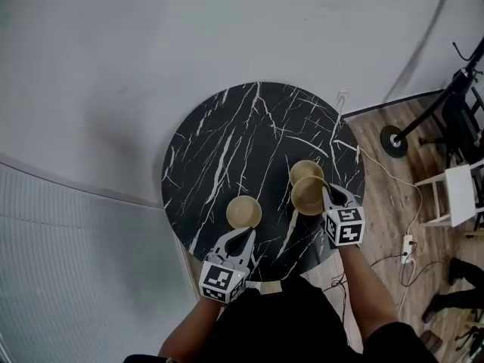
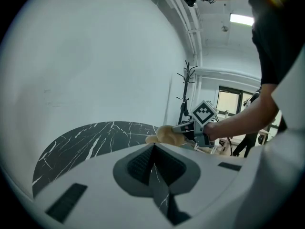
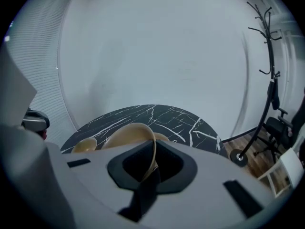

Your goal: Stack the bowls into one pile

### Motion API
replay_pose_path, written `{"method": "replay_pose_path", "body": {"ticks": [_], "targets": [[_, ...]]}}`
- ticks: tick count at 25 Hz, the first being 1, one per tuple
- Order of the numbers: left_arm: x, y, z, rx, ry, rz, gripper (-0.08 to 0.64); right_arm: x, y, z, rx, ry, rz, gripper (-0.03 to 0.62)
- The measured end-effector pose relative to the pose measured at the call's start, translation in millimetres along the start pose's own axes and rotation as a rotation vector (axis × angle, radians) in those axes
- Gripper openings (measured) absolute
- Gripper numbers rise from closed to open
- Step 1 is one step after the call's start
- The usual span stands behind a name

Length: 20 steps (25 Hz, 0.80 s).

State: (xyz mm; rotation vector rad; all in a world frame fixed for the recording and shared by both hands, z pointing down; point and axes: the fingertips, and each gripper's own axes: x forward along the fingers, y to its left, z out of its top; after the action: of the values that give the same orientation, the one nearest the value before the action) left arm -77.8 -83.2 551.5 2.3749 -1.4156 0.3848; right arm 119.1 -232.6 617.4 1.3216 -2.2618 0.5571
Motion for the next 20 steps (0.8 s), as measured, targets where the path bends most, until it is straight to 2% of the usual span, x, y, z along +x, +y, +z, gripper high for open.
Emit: {"method": "replay_pose_path", "body": {"ticks": [4,12,20], "targets": [[0.3,1.3,0.2,-0.01,0.005,0.021,0.012,20.1,-8.5,5.9,-0.012,0.019,0.012,0.028],[1.1,9.5,-3.8,-0.034,0.02,0.061,0.012,56.5,-24.4,10.6,0.045,0.058,0.019,0.028],[1.4,16.9,-5.7,-0.047,0.023,0.083,0.012,84.7,-28.6,-5.6,0.072,0.156,0.024,0.031]]}}
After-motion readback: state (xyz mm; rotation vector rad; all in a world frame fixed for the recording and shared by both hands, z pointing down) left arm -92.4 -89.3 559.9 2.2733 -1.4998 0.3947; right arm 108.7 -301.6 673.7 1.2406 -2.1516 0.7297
